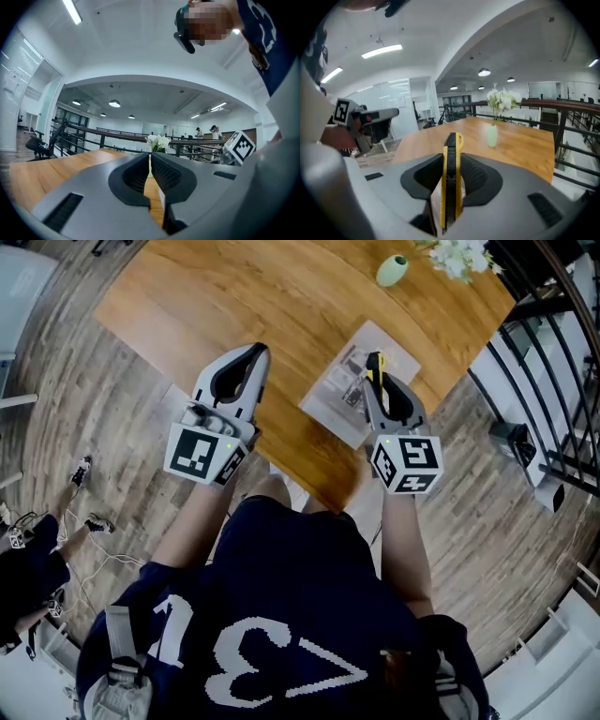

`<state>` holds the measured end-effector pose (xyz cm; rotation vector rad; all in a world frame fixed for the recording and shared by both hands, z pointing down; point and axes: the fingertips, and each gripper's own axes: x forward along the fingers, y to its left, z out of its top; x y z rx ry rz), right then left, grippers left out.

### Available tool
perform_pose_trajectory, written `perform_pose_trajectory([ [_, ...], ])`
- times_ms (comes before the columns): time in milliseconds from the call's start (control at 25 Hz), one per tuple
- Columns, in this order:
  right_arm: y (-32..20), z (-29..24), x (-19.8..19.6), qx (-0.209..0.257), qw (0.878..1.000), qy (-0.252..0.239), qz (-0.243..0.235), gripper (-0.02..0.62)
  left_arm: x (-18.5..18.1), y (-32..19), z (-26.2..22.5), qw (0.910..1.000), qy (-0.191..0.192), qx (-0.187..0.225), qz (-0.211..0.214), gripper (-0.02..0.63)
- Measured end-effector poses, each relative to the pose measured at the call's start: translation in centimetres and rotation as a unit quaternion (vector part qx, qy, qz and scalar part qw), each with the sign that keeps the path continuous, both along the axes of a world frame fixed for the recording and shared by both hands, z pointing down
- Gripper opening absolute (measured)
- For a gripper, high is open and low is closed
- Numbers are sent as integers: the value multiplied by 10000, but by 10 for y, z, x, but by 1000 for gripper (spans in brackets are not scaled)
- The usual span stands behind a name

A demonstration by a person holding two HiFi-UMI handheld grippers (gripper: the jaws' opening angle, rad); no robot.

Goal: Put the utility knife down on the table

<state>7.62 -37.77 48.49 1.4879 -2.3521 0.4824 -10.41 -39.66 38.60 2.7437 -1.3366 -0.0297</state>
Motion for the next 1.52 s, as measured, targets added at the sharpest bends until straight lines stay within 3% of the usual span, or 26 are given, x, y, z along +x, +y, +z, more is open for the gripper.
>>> perform_pose_trajectory([
  [280,21,108,-5,-1258,9913,345,153,124,-3,10,24,9995,-118,-278,66,25],
  [520,31,138,-7,-1662,9835,703,105,127,-1,15,27,9993,-145,-308,182,26],
  [640,29,134,-6,-1595,9849,653,138,127,0,14,23,9994,-114,-266,185,26],
  [720,24,116,-1,-1349,9891,549,213,113,0,13,18,9996,-93,-206,178,26],
  [800,16,87,7,-947,9941,400,344,50,2,12,10,9997,-73,-145,161,25],
  [960,1,7,28,97,9980,-37,627,28,6,10,-12,9998,-25,92,151,25],
  [1240,9,-134,55,1657,9812,-529,835,25,11,14,-66,9980,46,618,80,25],
  [1520,37,-208,56,2348,9664,-821,655,25,13,28,-109,9948,125,1010,11,26],
])
